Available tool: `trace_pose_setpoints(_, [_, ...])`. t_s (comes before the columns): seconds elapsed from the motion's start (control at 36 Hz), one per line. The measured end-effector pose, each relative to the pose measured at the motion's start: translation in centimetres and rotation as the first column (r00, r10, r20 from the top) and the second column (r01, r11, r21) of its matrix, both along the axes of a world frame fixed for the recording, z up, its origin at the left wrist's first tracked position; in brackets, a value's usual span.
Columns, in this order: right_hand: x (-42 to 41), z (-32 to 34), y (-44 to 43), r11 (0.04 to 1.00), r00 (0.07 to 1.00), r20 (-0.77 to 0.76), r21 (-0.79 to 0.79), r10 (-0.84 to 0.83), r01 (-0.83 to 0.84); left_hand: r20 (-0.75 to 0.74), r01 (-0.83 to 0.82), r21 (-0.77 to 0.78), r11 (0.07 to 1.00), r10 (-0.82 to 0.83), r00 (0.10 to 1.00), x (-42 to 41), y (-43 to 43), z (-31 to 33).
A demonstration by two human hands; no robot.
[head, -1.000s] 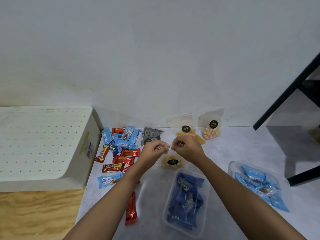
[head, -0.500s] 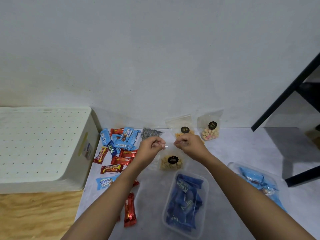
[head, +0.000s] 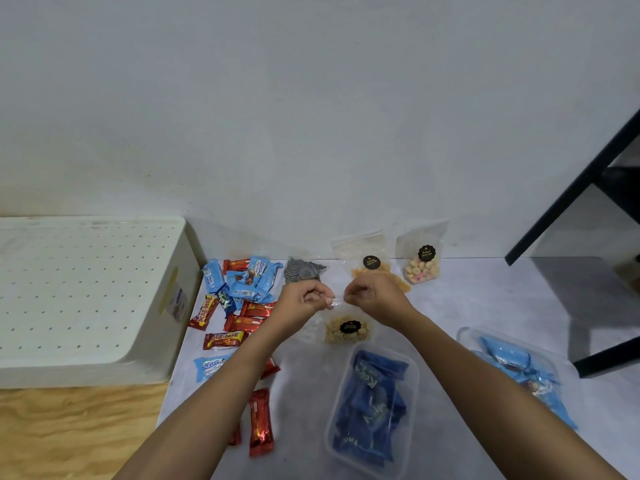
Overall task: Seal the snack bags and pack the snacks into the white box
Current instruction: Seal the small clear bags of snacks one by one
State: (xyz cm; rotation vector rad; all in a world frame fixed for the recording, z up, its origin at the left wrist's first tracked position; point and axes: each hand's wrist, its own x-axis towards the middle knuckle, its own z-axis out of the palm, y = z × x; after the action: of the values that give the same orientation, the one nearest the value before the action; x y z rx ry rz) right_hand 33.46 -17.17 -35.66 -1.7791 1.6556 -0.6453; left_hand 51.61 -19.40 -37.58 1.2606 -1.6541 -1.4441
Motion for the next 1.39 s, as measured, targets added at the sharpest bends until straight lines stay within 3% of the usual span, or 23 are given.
trace_pose_setpoints(0.08, [0.0, 0.0, 0.0, 1.0, 1.0, 0.003, -0.002, -0.003, 0.003, 0.034, 0.0, -0.028, 1.0, 0.001, 0.999, 0.0, 0.0, 0.1])
trace_pose_setpoints(0.25, [-1.4, 0.4, 0.8, 0.996, 0.978, 0.191, 0.048, -0.082, 0.075, 0.055, -0.061, -0.11, 0.992, 0.068, 0.996, 0.3, -0.4, 0.1])
trace_pose_setpoints(0.36, [-1.9, 0.3, 1.0, 0.994, 0.984, 0.147, 0.021, -0.105, 0.103, 0.039, -0.091, -0.12, 0.989, 0.097, 0.995, -0.2, 0.0, 0.0])
trace_pose_setpoints(0.47, [-1.8, 0.1, 1.0, 0.992, 0.983, 0.137, -0.013, -0.125, 0.127, 0.03, -0.238, -0.154, 0.959, 0.246, 0.969, -1.3, 0.7, -0.3])
trace_pose_setpoints(0.58, [-2.1, -0.1, 1.4, 0.985, 0.978, 0.135, -0.055, -0.156, 0.165, 0.004, -0.4, -0.077, 0.913, 0.401, 0.916, -2.1, 2.1, -0.3])
trace_pose_setpoints(0.86, [-2.3, -0.3, 1.7, 0.992, 0.996, -0.067, -0.109, 0.057, -0.064, -0.184, -0.293, 0.283, 0.913, 0.351, 0.918, -3.6, 2.3, -0.4])
trace_pose_setpoints(1.03, [-1.9, -0.2, 1.7, 0.998, 0.999, -0.016, 0.049, 0.036, -0.036, -0.247, -0.205, 0.331, 0.921, 0.294, 0.923, -3.3, 2.1, -0.5])
trace_pose_setpoints(1.39, [-1.5, -0.4, 1.1, 0.991, 0.998, 0.033, 0.123, 0.051, -0.054, -0.245, -0.086, 0.305, 0.949, 0.166, 0.955, -2.4, 1.9, -0.5])
